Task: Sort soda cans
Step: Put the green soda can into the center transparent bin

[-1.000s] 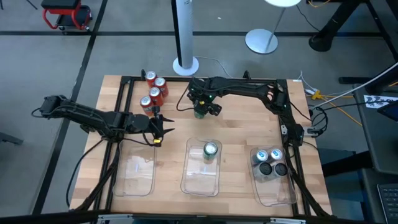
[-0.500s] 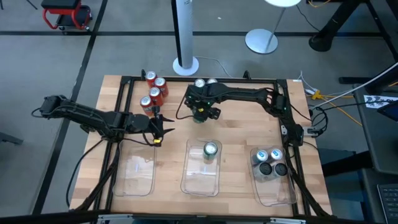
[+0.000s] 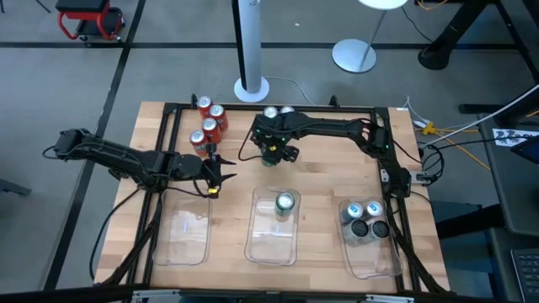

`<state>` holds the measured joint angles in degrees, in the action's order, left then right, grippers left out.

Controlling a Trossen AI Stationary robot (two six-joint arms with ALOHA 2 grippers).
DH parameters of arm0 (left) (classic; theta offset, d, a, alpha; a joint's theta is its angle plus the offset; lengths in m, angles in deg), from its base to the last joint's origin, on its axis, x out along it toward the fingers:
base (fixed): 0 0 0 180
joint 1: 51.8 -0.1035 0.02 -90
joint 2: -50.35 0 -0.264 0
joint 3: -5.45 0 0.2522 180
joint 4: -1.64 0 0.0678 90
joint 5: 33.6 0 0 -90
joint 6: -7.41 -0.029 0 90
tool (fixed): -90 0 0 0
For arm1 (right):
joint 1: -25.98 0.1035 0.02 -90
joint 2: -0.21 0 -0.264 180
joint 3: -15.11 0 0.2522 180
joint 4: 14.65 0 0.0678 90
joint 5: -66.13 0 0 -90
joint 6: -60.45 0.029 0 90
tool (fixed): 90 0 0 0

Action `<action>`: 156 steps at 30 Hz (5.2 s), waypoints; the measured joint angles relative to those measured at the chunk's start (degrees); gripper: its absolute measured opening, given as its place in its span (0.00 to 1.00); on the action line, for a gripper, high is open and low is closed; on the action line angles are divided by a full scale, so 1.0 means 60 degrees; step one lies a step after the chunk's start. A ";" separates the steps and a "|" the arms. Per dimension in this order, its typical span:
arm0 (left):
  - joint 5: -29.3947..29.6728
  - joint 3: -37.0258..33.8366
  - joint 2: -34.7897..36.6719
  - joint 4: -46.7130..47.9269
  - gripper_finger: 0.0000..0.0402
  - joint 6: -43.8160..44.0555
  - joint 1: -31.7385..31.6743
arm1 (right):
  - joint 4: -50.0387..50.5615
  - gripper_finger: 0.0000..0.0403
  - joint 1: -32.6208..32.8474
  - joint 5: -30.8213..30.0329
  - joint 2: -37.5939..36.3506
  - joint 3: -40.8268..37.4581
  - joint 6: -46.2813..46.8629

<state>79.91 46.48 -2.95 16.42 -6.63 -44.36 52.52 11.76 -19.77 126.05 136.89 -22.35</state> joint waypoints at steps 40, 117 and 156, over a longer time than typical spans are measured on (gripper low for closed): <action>-0.0003 0.0000 0.0000 0.0021 0.38 -0.0007 0.0000 | 0.0832 0.79 0.1469 -0.0296 -0.2373 -0.0033 0.1769; -0.0106 0.0000 0.0000 0.0168 0.38 0.0138 0.0001 | 0.0029 0.84 0.3869 -0.0754 -0.1395 -0.0022 0.3699; -0.0102 -0.0007 0.0007 0.0220 0.38 0.0280 0.0004 | -0.0299 0.84 0.3865 -0.0940 -0.0746 0.0015 0.8848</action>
<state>79.30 46.43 -2.91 17.74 -4.95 -44.34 50.72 34.95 -25.41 121.57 136.98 30.74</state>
